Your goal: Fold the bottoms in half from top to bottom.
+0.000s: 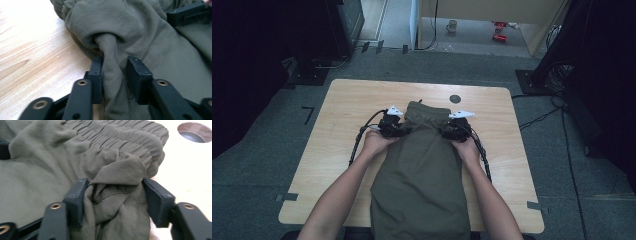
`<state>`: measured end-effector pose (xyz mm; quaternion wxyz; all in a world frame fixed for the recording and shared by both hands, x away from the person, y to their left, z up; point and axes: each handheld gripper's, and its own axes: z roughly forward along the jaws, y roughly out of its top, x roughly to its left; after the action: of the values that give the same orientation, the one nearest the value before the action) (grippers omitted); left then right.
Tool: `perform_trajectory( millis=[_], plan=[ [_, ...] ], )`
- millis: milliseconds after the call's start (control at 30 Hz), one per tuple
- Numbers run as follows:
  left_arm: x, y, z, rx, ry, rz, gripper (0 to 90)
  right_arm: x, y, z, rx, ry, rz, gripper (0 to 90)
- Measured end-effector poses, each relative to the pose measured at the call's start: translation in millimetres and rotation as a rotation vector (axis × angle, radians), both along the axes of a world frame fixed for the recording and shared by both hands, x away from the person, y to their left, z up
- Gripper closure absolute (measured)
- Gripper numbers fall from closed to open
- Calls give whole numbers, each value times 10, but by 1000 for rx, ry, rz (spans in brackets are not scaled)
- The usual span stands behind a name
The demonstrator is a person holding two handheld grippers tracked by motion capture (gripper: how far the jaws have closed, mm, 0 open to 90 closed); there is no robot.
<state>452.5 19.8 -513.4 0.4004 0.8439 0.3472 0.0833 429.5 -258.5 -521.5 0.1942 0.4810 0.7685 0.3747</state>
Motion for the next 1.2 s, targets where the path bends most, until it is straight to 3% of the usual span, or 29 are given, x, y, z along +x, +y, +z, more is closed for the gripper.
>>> perform_trajectory(
  millis=[67, 200, 267, 433, 533, 600, 733, 867, 1033, 1100, 1133, 1200],
  plan=[
    [-37, 19, -10, -4, -7, -2, 738, -23, 5, 1, 1, -2, 3, 490],
    [-54, 60, 4, -31, 65, 22, 827, -69, 27, 3, 11, -4, 4, 591],
    [-59, 71, 8, -34, 82, 21, 859, -80, 39, 3, 17, -4, 7, 621],
    [-65, 81, 38, -18, 80, 0, 891, -84, 52, 8, 37, 10, 28, 727],
    [-38, 88, 82, -17, 92, -2, 895, -46, 43, 37, 48, 49, 36, 764],
    [-3, 108, 112, -49, 111, 12, 896, -1, 30, 80, 54, 82, 44, 790],
    [67, 158, 212, -65, 102, 18, 897, 115, -26, 167, 138, 154, 47, 818],
    [178, 176, 360, -60, 83, 26, 897, 248, -50, 285, 189, 170, 54, 826],
    [346, 209, 540, -86, 73, 44, 897, 442, -34, 521, 191, 144, 56, 828],
    [384, 246, 600, -135, 52, 66, 898, 498, -28, 594, 184, 125, 61, 828],
    [413, 258, 634, -144, 61, 68, 897, 534, -28, 639, 184, 125, 62, 828],
    [457, 269, 714, -138, 54, 69, 898, 596, -31, 726, 205, 112, 58, 828]
  ],
)
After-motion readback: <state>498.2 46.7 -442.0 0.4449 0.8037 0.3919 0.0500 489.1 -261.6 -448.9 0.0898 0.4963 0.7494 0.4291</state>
